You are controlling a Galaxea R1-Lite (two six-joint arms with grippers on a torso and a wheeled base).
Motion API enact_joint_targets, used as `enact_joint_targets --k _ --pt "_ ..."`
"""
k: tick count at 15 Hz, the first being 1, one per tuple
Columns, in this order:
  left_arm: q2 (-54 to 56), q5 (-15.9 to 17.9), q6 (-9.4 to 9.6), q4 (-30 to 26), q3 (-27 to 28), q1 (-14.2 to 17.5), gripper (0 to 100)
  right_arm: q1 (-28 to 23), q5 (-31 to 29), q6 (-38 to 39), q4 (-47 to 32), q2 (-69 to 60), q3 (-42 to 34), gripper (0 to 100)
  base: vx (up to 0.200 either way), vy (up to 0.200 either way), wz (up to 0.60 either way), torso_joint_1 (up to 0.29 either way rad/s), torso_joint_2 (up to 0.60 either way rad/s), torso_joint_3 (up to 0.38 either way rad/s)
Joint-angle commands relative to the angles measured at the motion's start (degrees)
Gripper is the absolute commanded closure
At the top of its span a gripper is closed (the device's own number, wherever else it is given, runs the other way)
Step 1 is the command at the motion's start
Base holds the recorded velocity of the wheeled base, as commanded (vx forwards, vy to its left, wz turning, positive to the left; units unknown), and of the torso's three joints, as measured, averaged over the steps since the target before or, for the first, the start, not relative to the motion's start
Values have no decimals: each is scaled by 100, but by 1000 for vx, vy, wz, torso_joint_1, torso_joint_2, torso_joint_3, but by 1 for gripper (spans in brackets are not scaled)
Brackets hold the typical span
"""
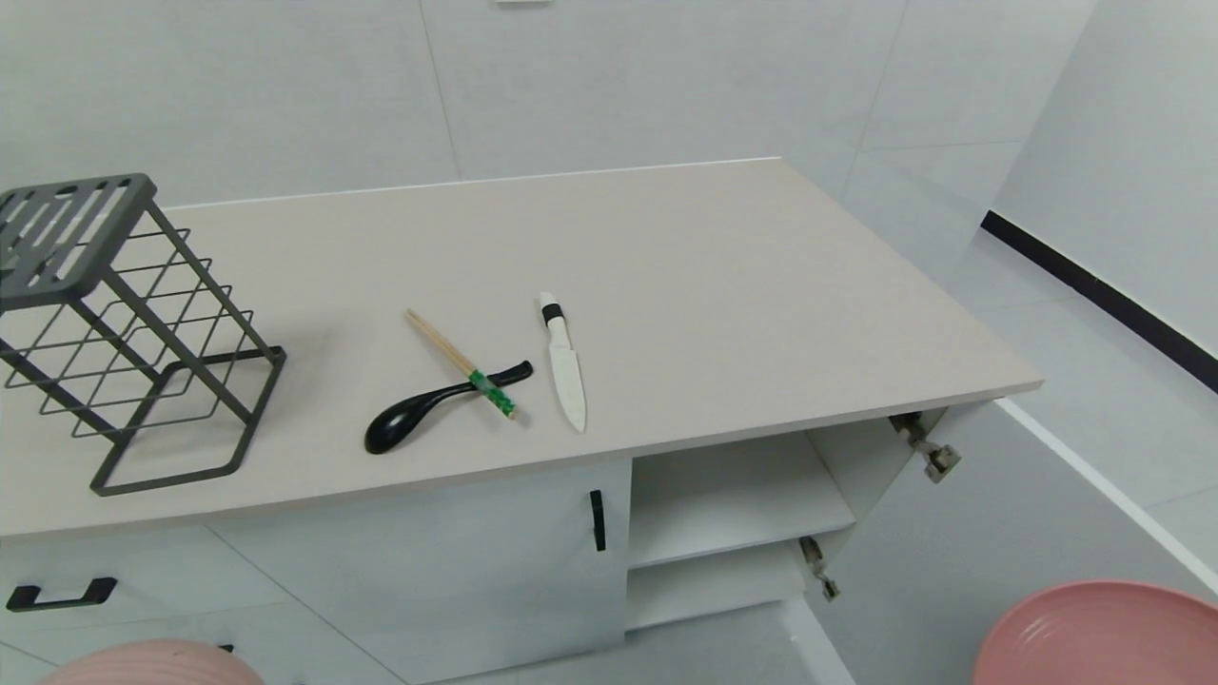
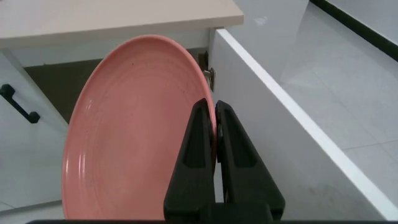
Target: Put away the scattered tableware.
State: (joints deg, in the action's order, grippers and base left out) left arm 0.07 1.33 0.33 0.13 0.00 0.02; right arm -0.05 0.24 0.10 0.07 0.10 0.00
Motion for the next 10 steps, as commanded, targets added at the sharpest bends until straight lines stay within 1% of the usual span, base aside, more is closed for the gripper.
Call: enact_joint_targets --k 1,10 --pt "-7 -1 2 4 0 6 100 5 2 -1 1 -1 0 100 0 0 0 -266 520 261" --pt "-7 -10 2 -13 0 6 100 5 -7 25 1 -1 0 100 0 0 0 -258 492 231"
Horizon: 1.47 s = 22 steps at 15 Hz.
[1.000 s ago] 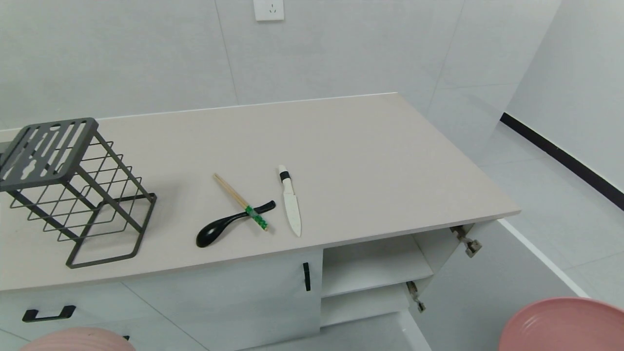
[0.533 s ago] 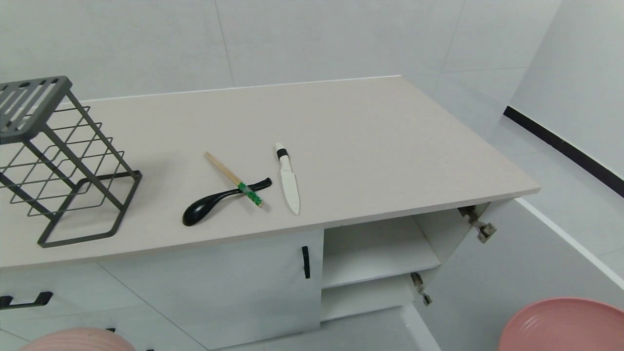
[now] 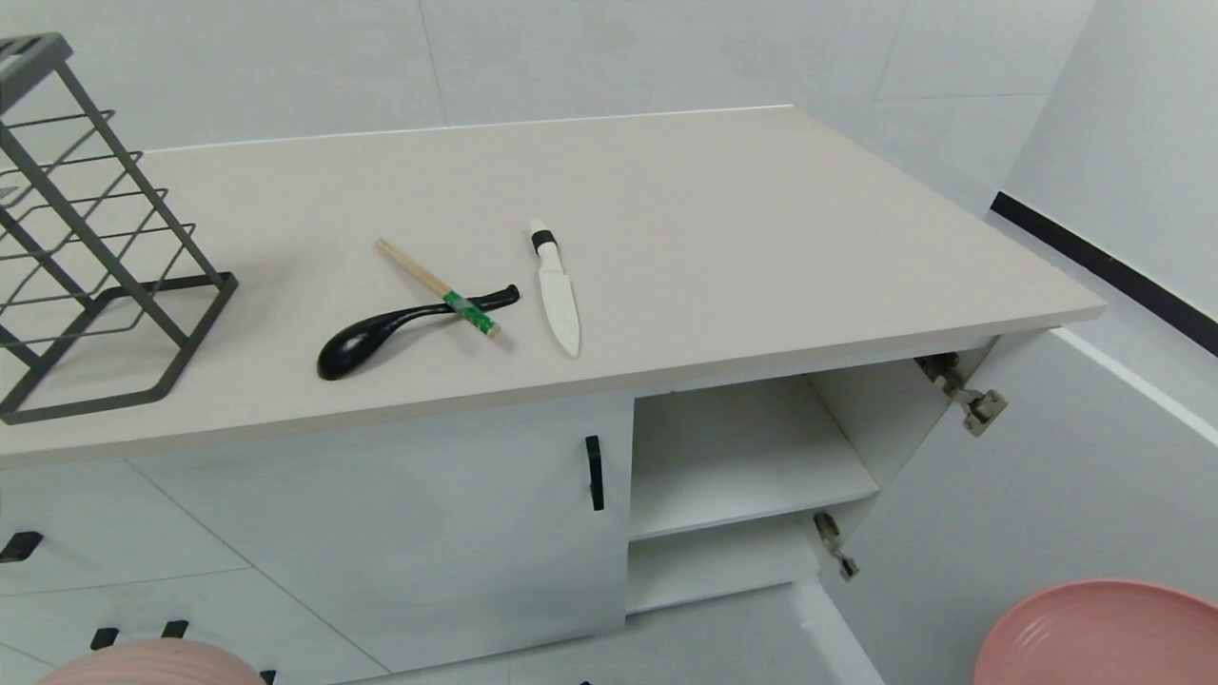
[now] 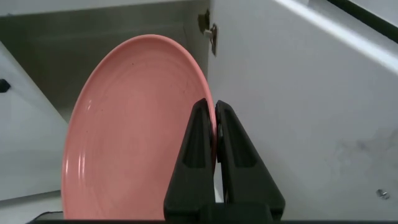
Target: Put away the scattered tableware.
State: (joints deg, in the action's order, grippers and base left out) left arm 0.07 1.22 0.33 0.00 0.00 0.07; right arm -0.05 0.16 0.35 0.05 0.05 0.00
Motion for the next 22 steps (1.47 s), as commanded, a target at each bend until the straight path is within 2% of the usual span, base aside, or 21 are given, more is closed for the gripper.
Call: enact_joint_targets --k 1,11,15,22 --pt "-7 1 2 0 0 1 100 5 2 0 4 -5 0 100 0 0 0 -246 471 232" --pt "-7 -8 -24 9 0 1 100 5 2 9 4 -5 0 100 0 0 0 -243 368 144" --pt "-7 -8 -24 9 0 1 100 5 2 17 13 -5 0 100 0 0 0 -38 238 80" --pt "-7 1 2 -9 0 -7 100 5 2 17 13 -5 0 100 0 -29 0 0 20 20"
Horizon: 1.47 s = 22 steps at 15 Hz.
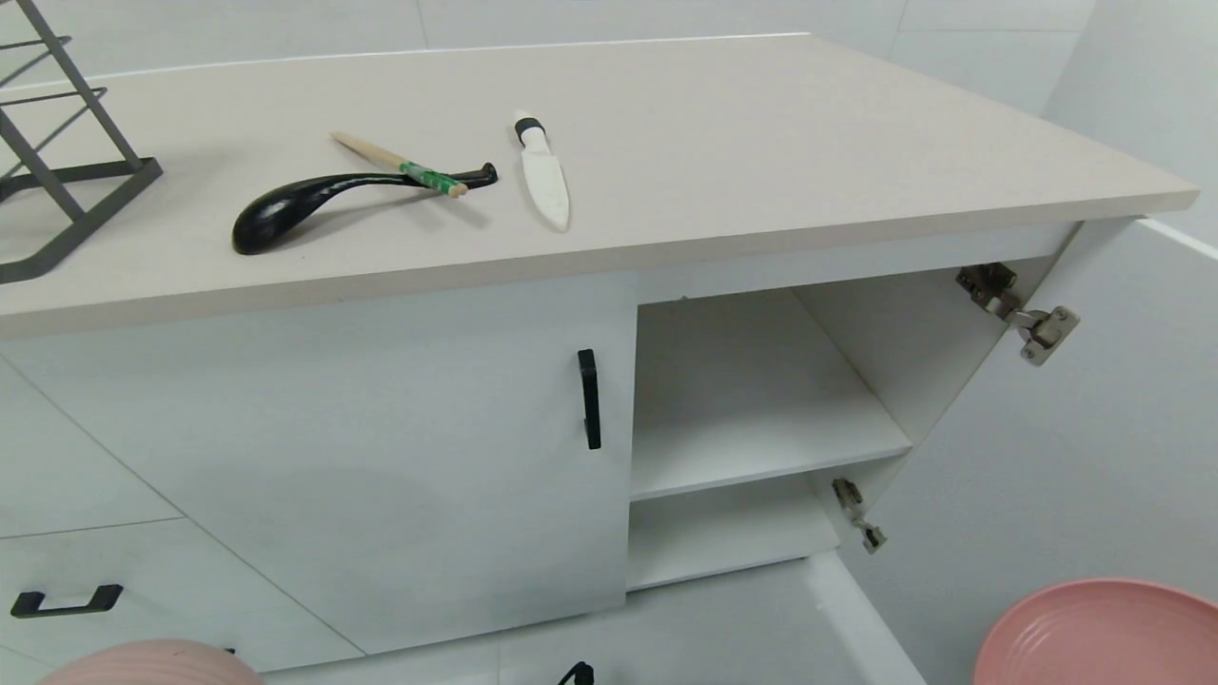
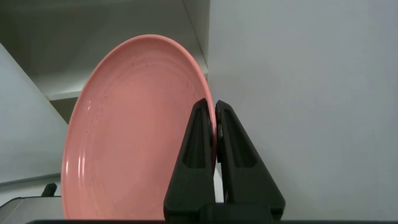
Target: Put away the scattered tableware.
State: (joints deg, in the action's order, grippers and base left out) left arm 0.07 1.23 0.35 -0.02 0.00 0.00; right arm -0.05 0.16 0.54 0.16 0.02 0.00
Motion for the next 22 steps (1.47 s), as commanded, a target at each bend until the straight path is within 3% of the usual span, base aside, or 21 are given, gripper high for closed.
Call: enact_joint_targets --k 1,4,22 --pt "-16 0 0 -6 0 0 100 5 2 -10 2 -2 0 100 0 -200 0 2 2 27" --pt "-7 0 -9 2 0 0 100 5 2 -10 2 -2 0 100 0 -200 0 4 2 9" --pt "-7 0 0 2 0 9 100 5 19 -62 -7 6 0 100 11 0 0 0 0 0"
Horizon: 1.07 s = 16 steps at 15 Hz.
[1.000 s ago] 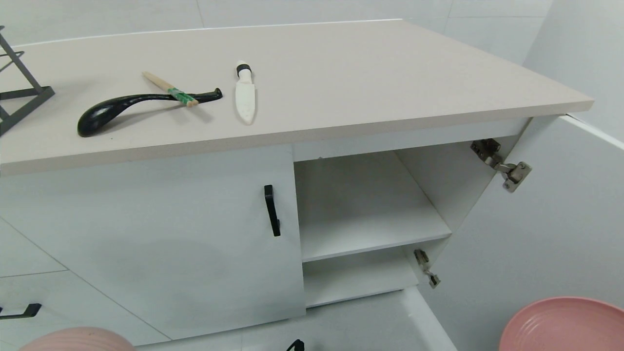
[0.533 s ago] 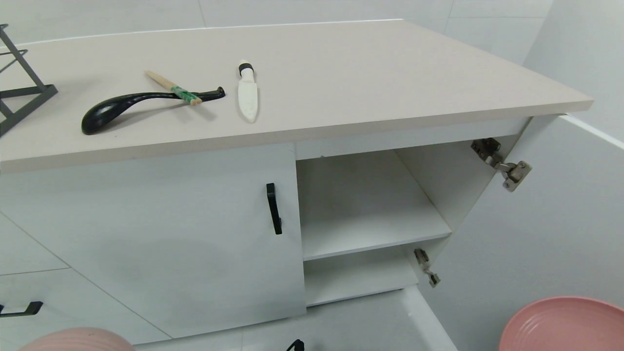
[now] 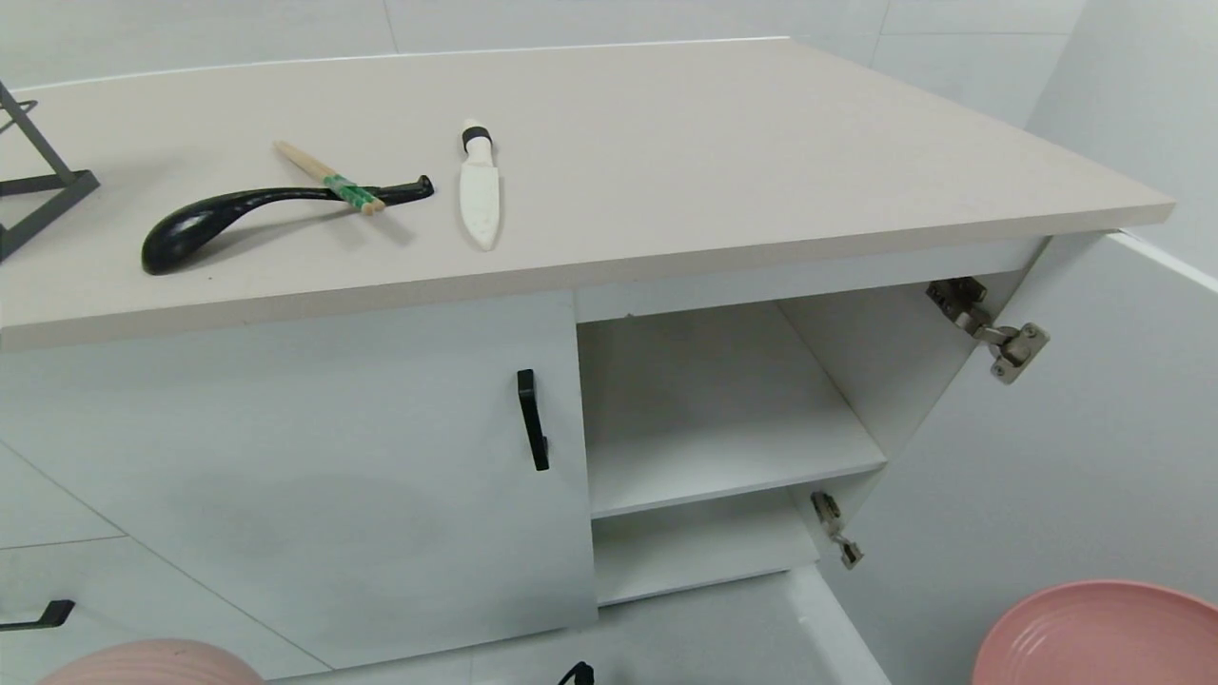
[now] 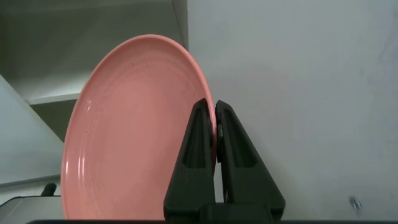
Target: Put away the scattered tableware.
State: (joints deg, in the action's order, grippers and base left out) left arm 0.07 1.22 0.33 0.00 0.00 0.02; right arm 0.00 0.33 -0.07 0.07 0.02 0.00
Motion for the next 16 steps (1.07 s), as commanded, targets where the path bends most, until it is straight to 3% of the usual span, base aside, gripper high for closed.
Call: enact_joint_targets --k 1,8,9,10,11,12,16 --pt "-7 -8 -7 0 0 -2 100 0 11 -10 10 6 0 100 0 0 0 0 0 0" --pt "-7 -25 -86 18 0 -2 100 0 134 42 19 6 0 100 0 0 0 0 0 0" --pt "-7 -25 -86 18 0 -2 100 0 257 42 415 6 0 100 0 0 0 0 0 0" --pt "-7 -25 -86 18 0 -2 100 0 319 -10 1478 6 0 100 0 0 0 0 0 0" --pt "-7 -16 -77 9 0 -2 100 0 574 -160 1926 6 0 100 0 0 0 0 0 0" --pt "-7 -8 -42 9 0 -2 100 0 1241 -327 1961 6 0 100 0 0 0 0 0 0" --pt "-7 1 -15 0 0 -2 100 -26 3122 -564 995 1360 448 100 150 150 0 -1 -1 1"
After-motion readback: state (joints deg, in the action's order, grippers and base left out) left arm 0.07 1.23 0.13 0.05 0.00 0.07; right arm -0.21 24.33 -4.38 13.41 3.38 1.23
